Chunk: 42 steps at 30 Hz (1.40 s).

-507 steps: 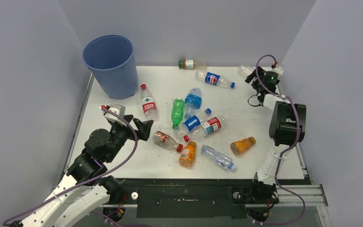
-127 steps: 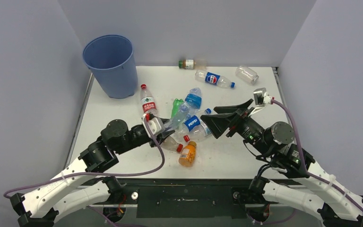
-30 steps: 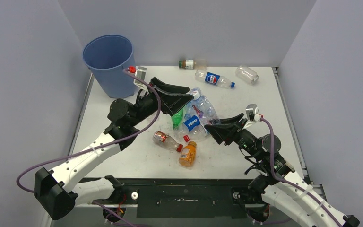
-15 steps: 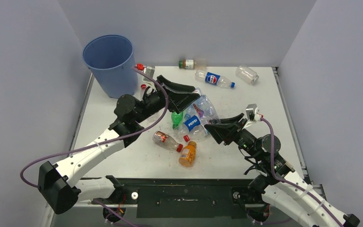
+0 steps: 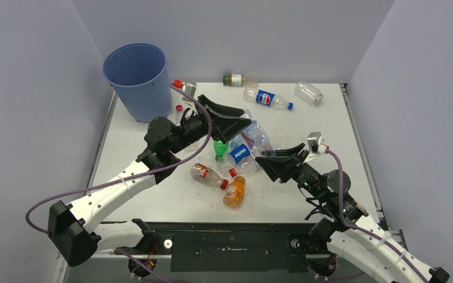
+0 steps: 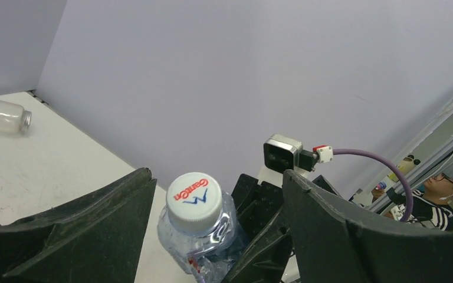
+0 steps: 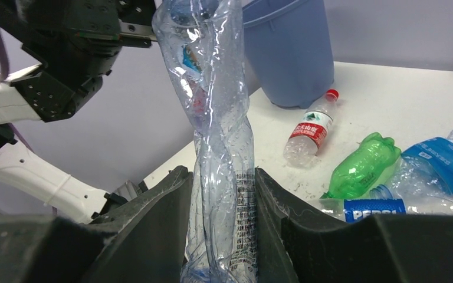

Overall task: Put the plastic bottles in the bin
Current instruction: Pick up the plastic bottle at the center of the board.

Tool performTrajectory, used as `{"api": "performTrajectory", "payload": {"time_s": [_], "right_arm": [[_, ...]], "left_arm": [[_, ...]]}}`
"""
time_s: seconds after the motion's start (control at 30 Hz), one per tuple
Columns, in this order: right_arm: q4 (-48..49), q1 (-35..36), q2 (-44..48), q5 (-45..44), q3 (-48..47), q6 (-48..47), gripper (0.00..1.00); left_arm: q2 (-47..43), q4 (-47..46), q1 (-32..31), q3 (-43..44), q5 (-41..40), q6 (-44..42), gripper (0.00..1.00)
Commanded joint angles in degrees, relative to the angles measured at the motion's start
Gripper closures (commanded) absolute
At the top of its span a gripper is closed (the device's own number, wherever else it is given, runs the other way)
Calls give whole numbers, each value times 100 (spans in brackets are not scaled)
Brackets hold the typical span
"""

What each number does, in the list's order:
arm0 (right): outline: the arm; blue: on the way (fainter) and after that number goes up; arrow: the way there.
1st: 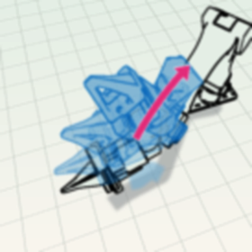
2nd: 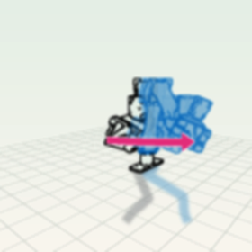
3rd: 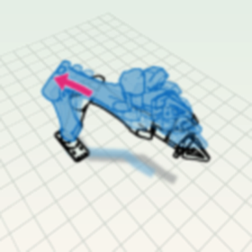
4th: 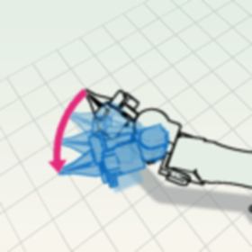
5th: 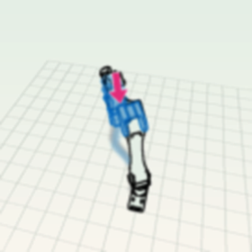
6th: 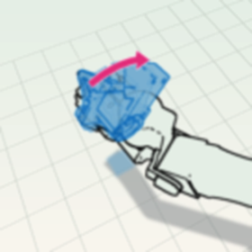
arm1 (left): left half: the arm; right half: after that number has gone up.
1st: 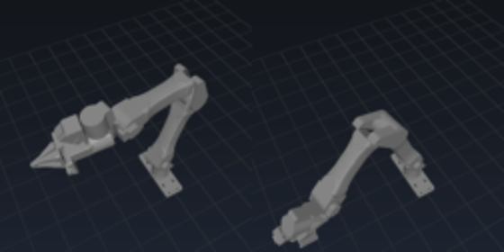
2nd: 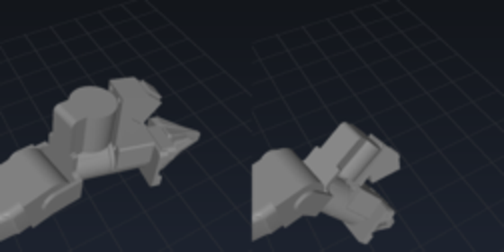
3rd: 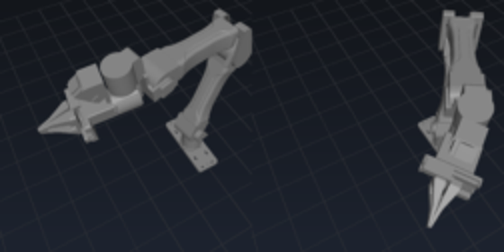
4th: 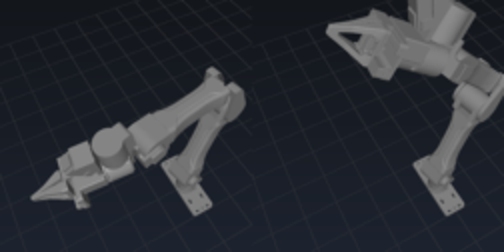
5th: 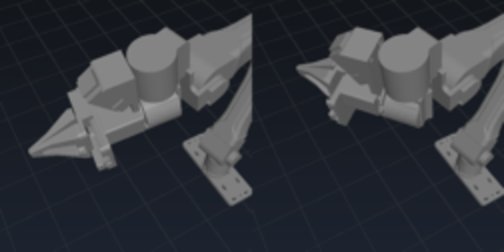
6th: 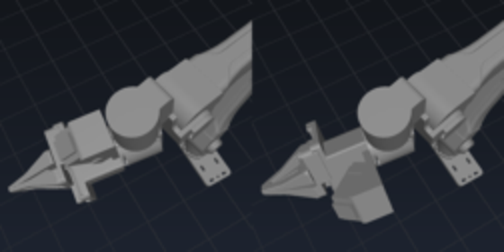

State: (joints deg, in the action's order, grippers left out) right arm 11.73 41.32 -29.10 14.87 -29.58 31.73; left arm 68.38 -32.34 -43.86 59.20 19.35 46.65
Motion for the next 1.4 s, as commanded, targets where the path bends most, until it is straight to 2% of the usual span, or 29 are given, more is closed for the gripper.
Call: {"api": "performTrajectory", "payload": {"time_s": [0.0,0.23,0.53,0.7,0.73,0.8,0.9,0.93,1.0,1.03,1.1,1.13,1.2,1.37], "right_arm": [[557,82,210,121,-68,-102,95],[551,91,181,148,-95,-102,95],[662,125,-10,183,-69,-60,95],[705,156,-80,161,-56,-53,95],[706,169,-85,150,-47,-52,95],[700,179,-87,133,-44,-57,95],[615,194,-78,58,-66,-21,94],[536,192,-84,25,-99,-18,87],[361,191,-80,1,-180,-25,39],[201,200,-84,-14,-232,-26,21],[-133,194,-71,-85,-382,-60,2],[-324,198,-50,-132,-518,-106,9],[-750,202,-6,-231,-741,-246,10],[-1649,198,186,-815,-1007,-614,10]], "left_arm": [[-42,212,-42,-38,-54,70,21],[-82,76,-25,-83,-9,152,20],[17,-253,-65,-16,306,327,43],[100,-256,-136,69,446,314,47],[123,-256,-151,85,494,298,51],[150,-287,-186,101,591,243,71],[153,-330,-224,120,697,145,91],[118,-326,-224,114,679,96,95],[30,-248,-206,120,600,-18,100],[-30,-156,-192,138,512,-134,100],[-238,142,-124,217,274,-489,100],[-335,409,-9,289,147,-658,100],[-566,820,285,483,-142,-1006,100],[-922,1486,1517,1146,-920,-1891,100]]}}
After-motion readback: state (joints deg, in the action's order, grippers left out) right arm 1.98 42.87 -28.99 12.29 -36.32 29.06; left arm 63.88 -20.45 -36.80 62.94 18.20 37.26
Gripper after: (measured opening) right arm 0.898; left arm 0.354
